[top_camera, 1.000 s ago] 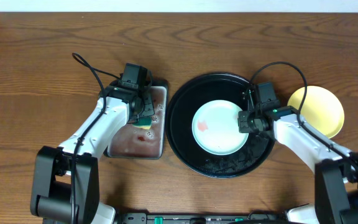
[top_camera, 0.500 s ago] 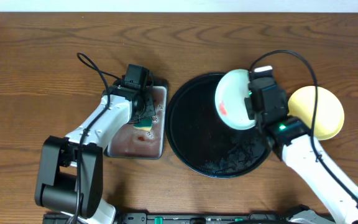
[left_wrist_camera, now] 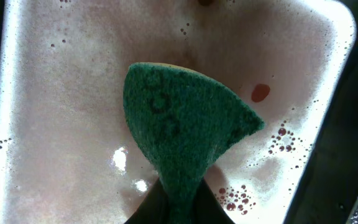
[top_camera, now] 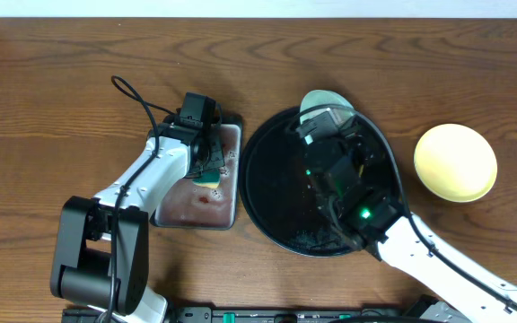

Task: Clean dirty plates on tray and stack at the side

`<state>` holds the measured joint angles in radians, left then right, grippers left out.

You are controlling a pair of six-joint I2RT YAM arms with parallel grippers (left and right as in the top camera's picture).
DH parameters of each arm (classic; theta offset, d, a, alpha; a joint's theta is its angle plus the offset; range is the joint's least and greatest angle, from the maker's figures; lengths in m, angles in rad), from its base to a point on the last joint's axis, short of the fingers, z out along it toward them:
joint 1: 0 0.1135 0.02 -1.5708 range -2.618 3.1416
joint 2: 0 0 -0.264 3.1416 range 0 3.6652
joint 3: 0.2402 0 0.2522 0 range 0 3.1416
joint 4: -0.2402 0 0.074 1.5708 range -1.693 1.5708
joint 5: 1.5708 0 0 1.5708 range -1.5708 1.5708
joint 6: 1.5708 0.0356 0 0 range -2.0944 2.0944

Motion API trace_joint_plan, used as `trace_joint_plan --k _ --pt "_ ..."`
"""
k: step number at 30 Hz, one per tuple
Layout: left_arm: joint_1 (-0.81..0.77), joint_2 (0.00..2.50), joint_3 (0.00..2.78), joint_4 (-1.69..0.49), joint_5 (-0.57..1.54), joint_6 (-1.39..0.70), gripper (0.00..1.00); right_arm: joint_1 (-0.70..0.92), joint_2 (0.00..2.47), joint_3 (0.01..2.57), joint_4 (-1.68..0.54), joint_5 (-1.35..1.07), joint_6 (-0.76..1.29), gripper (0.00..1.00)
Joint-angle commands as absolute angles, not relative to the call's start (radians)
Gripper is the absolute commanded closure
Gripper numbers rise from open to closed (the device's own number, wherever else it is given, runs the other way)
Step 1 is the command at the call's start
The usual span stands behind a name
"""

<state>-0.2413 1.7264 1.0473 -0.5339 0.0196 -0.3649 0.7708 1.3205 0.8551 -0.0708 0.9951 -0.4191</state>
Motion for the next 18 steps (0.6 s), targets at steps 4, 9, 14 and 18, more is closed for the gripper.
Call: trace_joint_plan --k 4,9,14,18 --pt "-0.239 1.729 1.04 -0.533 0.014 -0.352 0.92 0.825 1.305 0.872 0.023 1.153 -0.595 0.99" --pt "-0.239 1.729 1.04 -0.533 0.014 -0.352 0.92 0.835 1.305 0.872 0.076 1.155 -0.63 0.99" --pt "-0.239 1.728 1.04 -0.533 0.014 -0.352 0.92 0.835 1.305 0.872 0.079 1.155 -0.63 0.99" --pt "-0.239 1.729 1.04 -0.533 0.014 -0.352 0.92 0.835 1.305 0.872 0.079 1.155 -0.63 0.99"
